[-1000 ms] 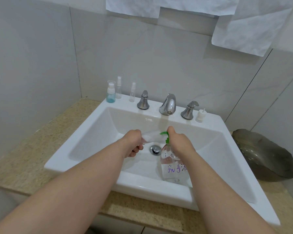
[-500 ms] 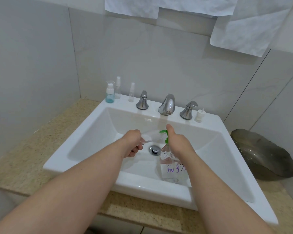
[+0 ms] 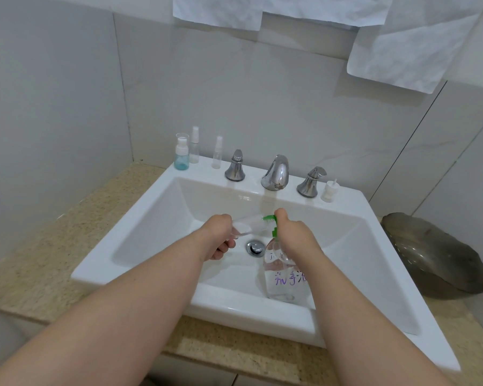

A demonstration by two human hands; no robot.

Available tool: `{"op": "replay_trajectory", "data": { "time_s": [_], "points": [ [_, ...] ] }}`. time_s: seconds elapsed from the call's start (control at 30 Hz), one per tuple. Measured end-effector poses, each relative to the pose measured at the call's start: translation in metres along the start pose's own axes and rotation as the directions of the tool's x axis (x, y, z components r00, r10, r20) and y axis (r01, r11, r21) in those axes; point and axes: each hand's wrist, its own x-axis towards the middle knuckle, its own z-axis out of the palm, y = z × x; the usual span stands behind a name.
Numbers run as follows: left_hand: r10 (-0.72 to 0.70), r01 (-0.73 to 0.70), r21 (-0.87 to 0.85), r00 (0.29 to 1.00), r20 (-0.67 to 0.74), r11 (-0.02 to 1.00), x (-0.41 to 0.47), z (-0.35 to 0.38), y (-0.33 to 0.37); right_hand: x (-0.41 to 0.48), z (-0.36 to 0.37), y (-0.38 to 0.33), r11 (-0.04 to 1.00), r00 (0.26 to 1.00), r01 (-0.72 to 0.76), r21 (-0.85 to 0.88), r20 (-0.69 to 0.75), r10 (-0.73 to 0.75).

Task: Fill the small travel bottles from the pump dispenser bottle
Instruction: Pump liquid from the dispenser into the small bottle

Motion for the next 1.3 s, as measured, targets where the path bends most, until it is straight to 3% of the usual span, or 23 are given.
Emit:
{"op": "replay_trajectory", "data": {
  "time_s": [1.3],
  "points": [
    [0.023,-0.022,-0.003,1.000,0.011,1.000,-0.0055,0.0009,0.0009,0.0030,0.0011,0.0007,1.000,1.000,-0.008,-0.022,-0.016,0.007]
  ]
}}
